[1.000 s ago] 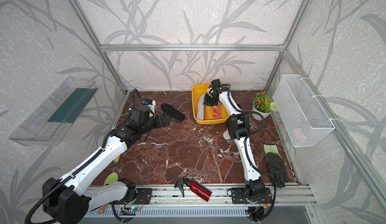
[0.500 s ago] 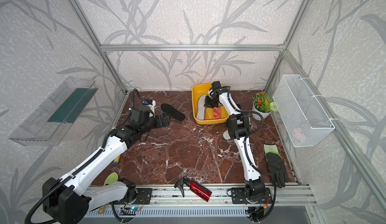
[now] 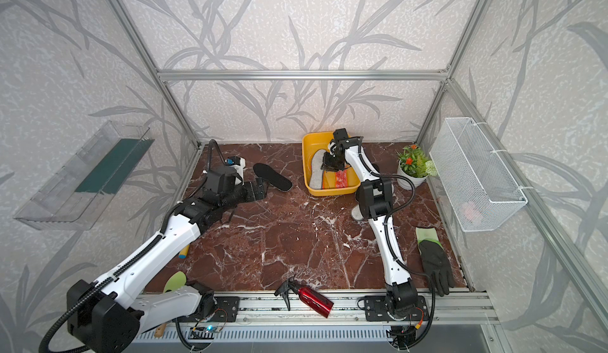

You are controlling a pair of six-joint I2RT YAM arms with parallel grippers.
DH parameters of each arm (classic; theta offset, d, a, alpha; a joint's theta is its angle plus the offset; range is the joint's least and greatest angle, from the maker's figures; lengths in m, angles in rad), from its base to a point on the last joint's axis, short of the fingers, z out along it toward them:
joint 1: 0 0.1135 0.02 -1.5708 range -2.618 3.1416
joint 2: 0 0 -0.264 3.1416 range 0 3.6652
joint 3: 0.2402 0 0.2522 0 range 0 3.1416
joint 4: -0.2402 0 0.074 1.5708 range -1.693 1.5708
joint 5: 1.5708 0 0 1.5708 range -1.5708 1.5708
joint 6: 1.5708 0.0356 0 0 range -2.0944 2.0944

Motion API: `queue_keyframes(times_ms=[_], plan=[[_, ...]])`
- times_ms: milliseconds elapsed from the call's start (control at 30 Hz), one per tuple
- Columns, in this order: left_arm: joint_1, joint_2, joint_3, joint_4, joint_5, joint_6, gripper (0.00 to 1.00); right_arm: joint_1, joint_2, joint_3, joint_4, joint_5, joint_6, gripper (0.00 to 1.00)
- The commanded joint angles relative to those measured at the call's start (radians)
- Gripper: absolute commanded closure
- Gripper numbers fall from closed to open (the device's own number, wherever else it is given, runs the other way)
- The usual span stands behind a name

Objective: Put the insoles into the storage box
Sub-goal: Place the insole in the storage box, then pick up the insole from the center of the board.

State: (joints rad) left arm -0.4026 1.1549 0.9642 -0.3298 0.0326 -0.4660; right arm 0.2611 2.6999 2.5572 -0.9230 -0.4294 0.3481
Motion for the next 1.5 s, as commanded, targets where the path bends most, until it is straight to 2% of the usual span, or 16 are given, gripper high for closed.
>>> queue_keyframes(times_ms=[0, 367, 700, 1000, 1167, 1300, 1467], plan=[[0.007, -0.012, 0.011, -0.015, 0.008, 0.008, 0.01, 0.003, -0.041, 0.033, -0.074, 0.020, -0.037, 0.70], [0.007, -0.010, 0.012, -0.014, 0.019, 0.006, 0.01, 0.003, -0.165, -0.018, -0.108, 0.031, -0.074, 0.67], [0.006, 0.011, 0.018, 0.020, 0.081, 0.017, 0.01, 0.003, -0.418, -0.130, -0.168, 0.213, -0.114, 0.63], [-0.005, 0.025, 0.002, 0.105, 0.146, 0.030, 0.01, -0.023, -0.813, -0.650, -0.052, 0.354, 0.001, 0.61], [-0.009, 0.037, -0.002, 0.129, 0.144, 0.033, 0.01, -0.086, -0.986, -0.919, -0.052, 0.479, 0.103, 0.60], [-0.011, 0.042, -0.010, 0.153, 0.130, 0.020, 0.01, -0.183, -1.090, -1.100, -0.034, 0.453, 0.174, 0.60], [-0.009, 0.055, -0.013, 0.165, 0.117, 0.023, 0.01, -0.256, -1.123, -1.269, 0.016, 0.399, 0.215, 0.59]])
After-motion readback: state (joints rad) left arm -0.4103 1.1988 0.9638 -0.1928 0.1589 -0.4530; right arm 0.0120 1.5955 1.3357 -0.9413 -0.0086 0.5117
